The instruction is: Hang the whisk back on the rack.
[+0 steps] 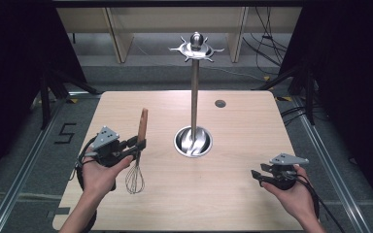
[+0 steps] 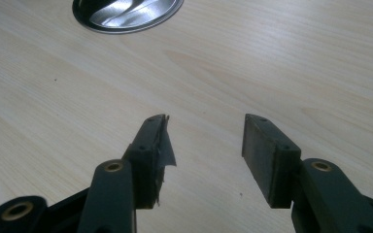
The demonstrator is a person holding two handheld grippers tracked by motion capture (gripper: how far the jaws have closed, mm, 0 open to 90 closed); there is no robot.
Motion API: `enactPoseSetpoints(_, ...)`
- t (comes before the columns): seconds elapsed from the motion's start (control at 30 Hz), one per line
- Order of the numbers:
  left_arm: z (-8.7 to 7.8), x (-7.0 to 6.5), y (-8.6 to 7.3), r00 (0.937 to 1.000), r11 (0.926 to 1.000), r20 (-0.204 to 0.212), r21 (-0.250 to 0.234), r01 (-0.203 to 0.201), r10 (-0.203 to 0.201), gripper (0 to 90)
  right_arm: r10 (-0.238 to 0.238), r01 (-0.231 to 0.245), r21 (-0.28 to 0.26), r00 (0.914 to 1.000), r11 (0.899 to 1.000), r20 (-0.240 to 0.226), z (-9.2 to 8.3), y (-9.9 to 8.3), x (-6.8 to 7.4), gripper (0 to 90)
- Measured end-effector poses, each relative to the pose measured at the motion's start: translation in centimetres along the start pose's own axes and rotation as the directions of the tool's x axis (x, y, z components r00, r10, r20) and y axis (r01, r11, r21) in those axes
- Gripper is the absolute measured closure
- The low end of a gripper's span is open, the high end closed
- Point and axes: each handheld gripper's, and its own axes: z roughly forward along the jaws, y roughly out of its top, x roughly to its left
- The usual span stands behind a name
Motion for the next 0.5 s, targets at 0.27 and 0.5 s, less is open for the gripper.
enactPoseSetpoints(0.27,0.21,-0.51,0.49,0.9997,0.9997,-0.023,-0.021,-0.013,0.012,67.8,0.032,-0.031,0.01,0.9994,0.999,-0.017,-0.03,0.05,0.12,51.9)
enactPoseSetpoints(0.5,0.4,-0.88,1.01,0.9993,0.9989,-0.023,-0.037,-0.029,0.028,67.8,0.058,-0.057,0.017,0.9983,0.998,-0.012,-0.08,0.03,0.34,51.5)
